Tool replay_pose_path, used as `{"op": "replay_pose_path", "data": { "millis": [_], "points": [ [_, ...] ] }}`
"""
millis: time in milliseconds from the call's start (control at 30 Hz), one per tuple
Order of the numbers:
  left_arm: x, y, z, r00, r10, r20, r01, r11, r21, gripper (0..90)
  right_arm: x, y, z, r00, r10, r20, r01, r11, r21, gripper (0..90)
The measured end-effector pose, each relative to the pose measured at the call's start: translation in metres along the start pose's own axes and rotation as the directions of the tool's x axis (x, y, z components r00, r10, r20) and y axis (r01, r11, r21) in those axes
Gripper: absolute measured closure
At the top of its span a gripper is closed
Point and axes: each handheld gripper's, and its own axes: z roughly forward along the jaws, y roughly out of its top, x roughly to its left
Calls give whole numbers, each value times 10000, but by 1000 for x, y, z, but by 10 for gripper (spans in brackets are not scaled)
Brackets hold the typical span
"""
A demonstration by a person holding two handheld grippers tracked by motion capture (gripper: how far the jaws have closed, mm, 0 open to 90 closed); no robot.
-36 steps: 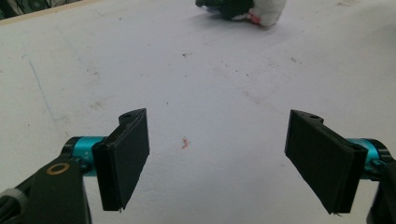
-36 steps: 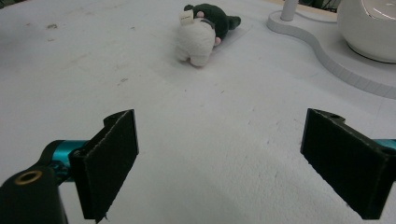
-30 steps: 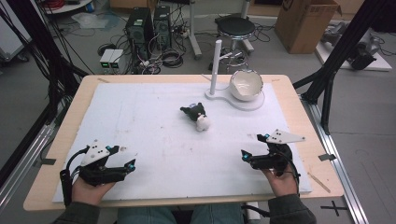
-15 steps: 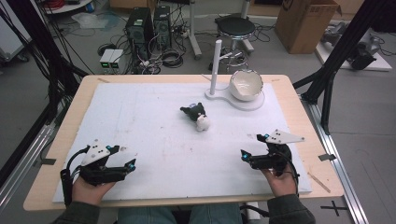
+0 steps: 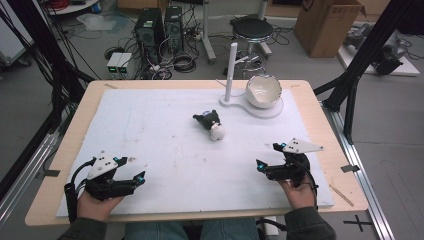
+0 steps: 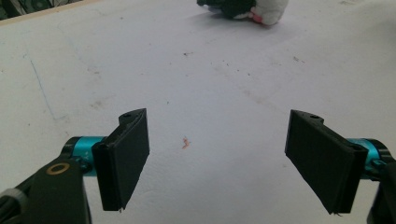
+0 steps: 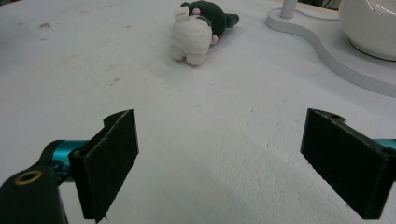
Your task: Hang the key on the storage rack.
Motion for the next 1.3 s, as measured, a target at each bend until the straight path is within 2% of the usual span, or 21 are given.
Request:
{"op": "replay_pose_path", "data": {
  "millis": [433, 567, 700, 900, 1300],
  "points": [
    [0, -1, 2, 10000, 10, 41, -10, 10000, 4, 222, 3, 10, -6, 9992, 9, -391, -16, 9999, -168, 105],
    [1, -1, 2, 10000, 30, 56, -30, 10000, 53, 222, 6, 16, -9, 9988, -256, -417, 248, 9995, -199, 105],
    [2, -1, 1, 10000, -7, 23, 7, 10000, 48, 222, 4, 20, -9, 9987, -94, -498, 84, 9998, -202, 106],
    [3, -1, -2, 10000, -41, -6, 41, 10000, -17, 222, 3, 27, -3, 9984, -67, -557, 62, 9999, -99, 105],
    [5, -2, -3, 9999, -118, -14, 118, 9998, -135, 221, 0, 49, 17, 9984, 48, -557, -18, 9986, 537, 106]
  ]
}}
